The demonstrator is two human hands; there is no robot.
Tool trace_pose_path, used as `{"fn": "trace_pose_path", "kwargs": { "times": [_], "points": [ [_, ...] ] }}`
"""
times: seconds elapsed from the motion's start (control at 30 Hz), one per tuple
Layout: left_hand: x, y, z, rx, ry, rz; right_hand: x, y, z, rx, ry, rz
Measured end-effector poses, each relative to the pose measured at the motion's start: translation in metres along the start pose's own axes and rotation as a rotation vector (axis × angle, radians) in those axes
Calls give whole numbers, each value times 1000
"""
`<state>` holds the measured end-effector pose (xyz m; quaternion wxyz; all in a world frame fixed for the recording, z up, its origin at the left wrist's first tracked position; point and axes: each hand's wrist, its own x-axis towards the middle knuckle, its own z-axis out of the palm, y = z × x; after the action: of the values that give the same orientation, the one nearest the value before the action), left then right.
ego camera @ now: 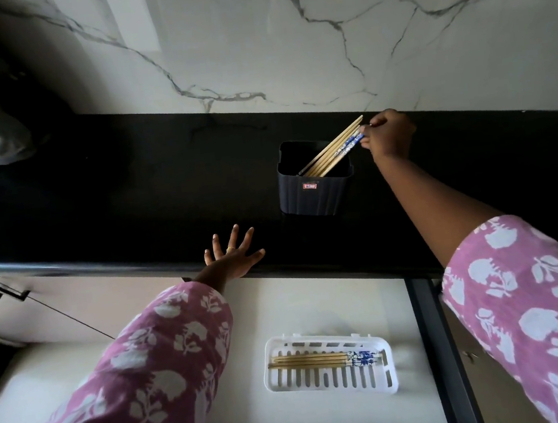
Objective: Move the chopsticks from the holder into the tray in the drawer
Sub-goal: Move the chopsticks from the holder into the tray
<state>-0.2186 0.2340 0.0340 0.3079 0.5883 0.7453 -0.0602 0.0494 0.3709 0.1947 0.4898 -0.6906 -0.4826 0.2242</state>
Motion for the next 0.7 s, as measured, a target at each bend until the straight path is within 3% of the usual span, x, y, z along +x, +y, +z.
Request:
{"fn": "trace_pose_path", "kwargs": {
  "times": [0.17,0.33,0.5,0.7],
  "points": [
    [-11,2,2,-2,56,-2,-17,-20,-44,169,80,-103],
    [-20,28,-34,-18,-77,-25,-36,-28,-84,346,173,-131],
    [-49,87,-71,-742,-64,114,-64,-20,-94,632,220,31],
    [-75,129,-91,-1209,288,387,-98,0,-93,927,270,405]
  ]
}}
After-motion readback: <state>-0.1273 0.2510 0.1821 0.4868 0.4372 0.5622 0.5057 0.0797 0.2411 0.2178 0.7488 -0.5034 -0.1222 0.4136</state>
